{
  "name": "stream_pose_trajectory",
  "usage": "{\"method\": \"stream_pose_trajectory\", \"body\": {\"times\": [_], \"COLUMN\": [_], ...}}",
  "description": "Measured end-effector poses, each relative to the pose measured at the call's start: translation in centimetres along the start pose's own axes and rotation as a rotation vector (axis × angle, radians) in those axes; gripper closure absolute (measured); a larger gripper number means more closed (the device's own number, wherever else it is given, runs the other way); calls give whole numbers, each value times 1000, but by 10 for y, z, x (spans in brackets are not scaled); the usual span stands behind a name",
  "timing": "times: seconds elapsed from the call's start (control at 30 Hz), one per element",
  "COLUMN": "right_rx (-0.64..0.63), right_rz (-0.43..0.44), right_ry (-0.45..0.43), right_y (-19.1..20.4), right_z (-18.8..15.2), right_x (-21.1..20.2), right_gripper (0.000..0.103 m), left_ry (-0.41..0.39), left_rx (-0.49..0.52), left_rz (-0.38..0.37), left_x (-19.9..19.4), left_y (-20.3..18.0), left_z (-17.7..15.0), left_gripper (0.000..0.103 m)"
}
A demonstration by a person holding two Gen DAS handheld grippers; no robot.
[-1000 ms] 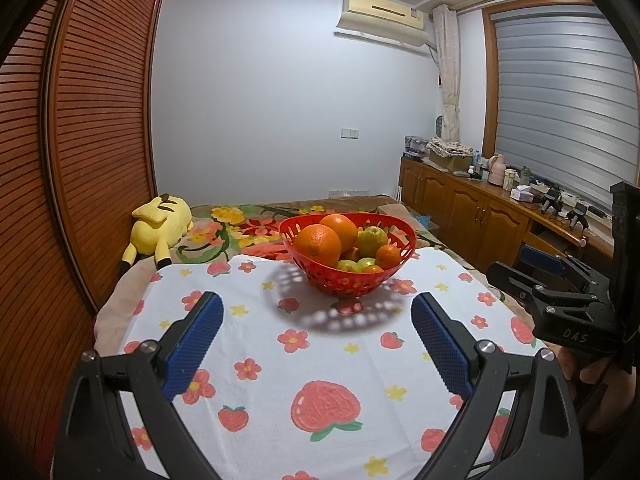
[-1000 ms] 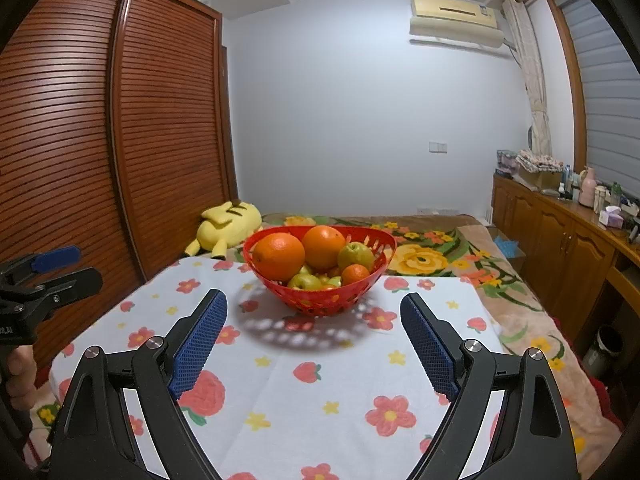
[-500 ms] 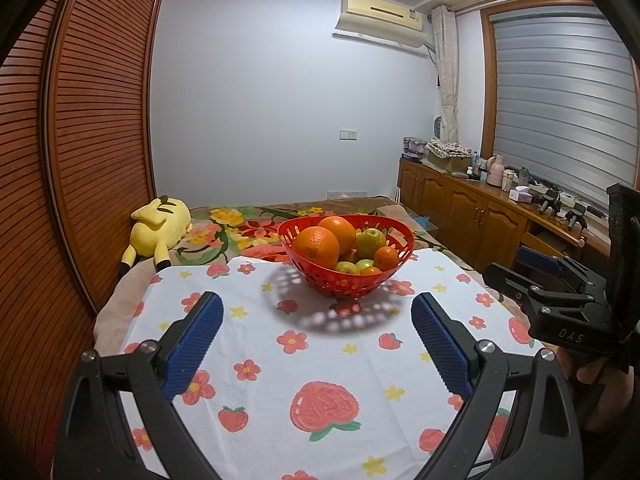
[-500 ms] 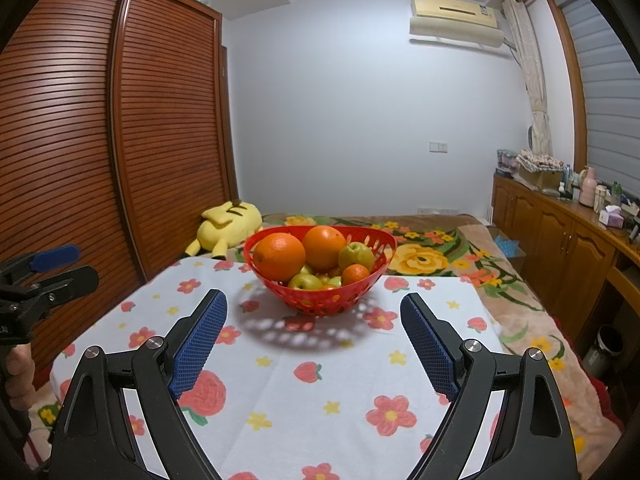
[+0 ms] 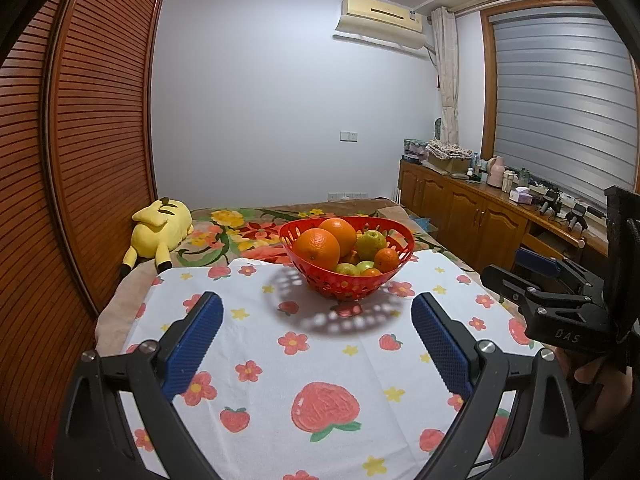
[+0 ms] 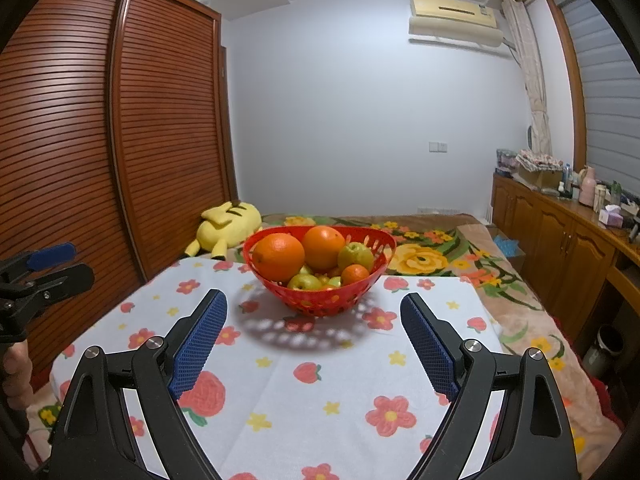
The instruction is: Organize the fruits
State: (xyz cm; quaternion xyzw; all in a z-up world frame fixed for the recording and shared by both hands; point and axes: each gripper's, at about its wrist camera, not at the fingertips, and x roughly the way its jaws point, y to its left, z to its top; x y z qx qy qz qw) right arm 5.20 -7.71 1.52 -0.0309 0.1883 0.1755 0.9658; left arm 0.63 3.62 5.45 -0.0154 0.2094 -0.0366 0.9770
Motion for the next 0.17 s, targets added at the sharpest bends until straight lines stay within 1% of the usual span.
{"method": "stream_pose_trajectory", "body": {"times": [0.17], "right_rx": [0], "right_rz": [0], "right_ry": [0], "right_y": [-1], "right_z": [0], "right_x": [0], "right_gripper": [13], "left_ry": [-1], "left_rx": [-2], "left_rz": [3], "left_x": [0], "left_y": [0], "left_z": [0], "left_gripper": [7]}}
